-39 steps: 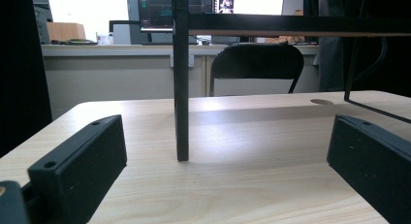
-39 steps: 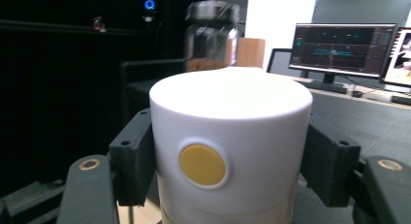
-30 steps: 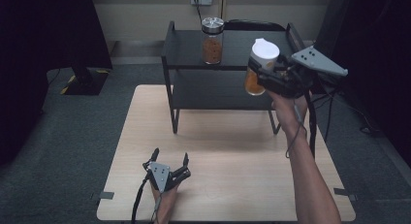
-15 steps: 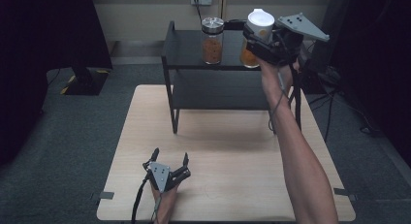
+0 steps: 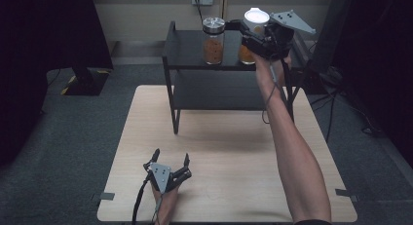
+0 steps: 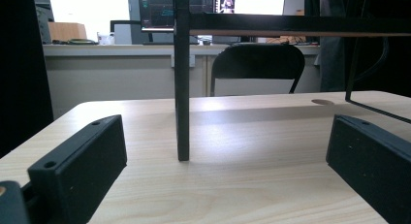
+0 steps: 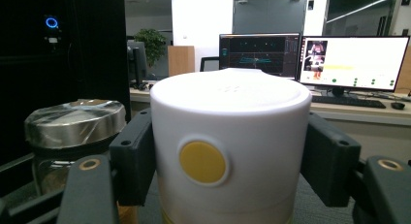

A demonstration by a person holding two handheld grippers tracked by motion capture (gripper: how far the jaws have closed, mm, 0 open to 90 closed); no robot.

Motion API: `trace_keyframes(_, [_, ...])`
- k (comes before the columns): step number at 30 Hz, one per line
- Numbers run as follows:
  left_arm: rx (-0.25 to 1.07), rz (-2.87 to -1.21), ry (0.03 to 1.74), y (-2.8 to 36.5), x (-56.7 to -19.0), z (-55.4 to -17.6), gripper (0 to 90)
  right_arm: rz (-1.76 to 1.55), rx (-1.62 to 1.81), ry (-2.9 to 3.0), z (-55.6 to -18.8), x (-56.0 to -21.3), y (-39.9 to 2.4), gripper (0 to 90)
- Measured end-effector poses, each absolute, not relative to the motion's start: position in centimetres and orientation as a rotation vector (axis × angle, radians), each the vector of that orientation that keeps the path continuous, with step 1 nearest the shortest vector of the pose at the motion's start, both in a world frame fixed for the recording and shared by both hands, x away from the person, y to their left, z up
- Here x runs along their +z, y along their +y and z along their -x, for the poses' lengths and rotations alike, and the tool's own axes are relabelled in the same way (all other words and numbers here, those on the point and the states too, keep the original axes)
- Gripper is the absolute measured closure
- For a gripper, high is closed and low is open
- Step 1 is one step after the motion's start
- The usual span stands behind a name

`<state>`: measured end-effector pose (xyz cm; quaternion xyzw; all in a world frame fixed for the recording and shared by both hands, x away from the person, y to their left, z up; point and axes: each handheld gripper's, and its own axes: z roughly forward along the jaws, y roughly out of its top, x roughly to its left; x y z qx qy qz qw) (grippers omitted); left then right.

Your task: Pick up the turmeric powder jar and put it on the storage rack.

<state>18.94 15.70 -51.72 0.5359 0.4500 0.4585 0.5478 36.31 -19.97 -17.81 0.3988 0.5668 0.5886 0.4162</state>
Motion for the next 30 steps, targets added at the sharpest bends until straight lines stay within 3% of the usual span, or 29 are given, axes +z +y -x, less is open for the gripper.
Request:
trace_keyframes(13, [1.088, -1.269, 1.067, 15.7, -51.7, -18.9, 0.3, -1.000, 1.460, 1.448, -36.6, -17.4, -19.8, 29.2])
trace_keyframes(15, [1.088, -1.269, 1.067, 15.7, -51.7, -18.9, 0.3, -0.991, 1.455, 1.451, -36.7, -17.5, -19.9, 14.1])
trace_keyframes(18, [1.087, -1.270, 1.067, 15.7, -51.7, -18.9, 0.3, -0.980, 1.456, 1.428, -36.6, -18.0, -19.9, 0.9])
trace_keyframes(30, [1.087, -1.271, 1.066, 15.7, -51.7, -18.9, 0.2, -0.947, 1.512, 1.433, -35.0, -18.3, -21.0, 0.0])
